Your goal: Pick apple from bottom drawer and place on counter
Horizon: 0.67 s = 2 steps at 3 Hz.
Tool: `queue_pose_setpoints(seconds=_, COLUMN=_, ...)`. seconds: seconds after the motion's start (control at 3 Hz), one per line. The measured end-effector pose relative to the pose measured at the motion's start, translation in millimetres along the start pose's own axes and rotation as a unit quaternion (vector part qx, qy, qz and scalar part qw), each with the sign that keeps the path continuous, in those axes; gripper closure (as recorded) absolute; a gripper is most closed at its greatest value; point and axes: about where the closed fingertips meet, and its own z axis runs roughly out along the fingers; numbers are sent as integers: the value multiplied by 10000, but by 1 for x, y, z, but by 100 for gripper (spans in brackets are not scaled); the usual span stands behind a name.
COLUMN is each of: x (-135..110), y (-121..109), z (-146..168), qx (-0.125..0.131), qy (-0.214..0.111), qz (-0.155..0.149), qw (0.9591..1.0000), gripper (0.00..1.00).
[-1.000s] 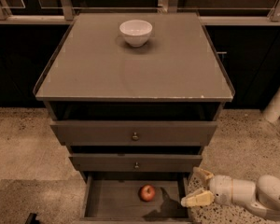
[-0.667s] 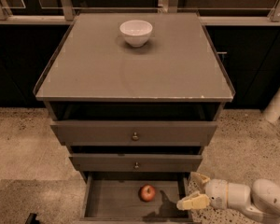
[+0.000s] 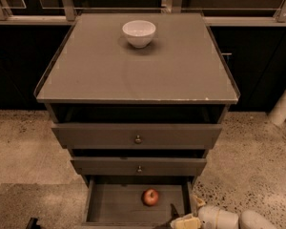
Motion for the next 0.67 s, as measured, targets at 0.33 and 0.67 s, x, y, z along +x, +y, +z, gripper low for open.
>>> queue_pose_setpoints(seconds=0.33, x=0, y=0, z=0, qx=0, qy=0, qz=0, qw=10000, gripper=0)
queue_pose_setpoints(seconds=0.67, x=23, y=-13, z=26, qx=33, qy=-71, qz=80, qw=9999, gripper=0)
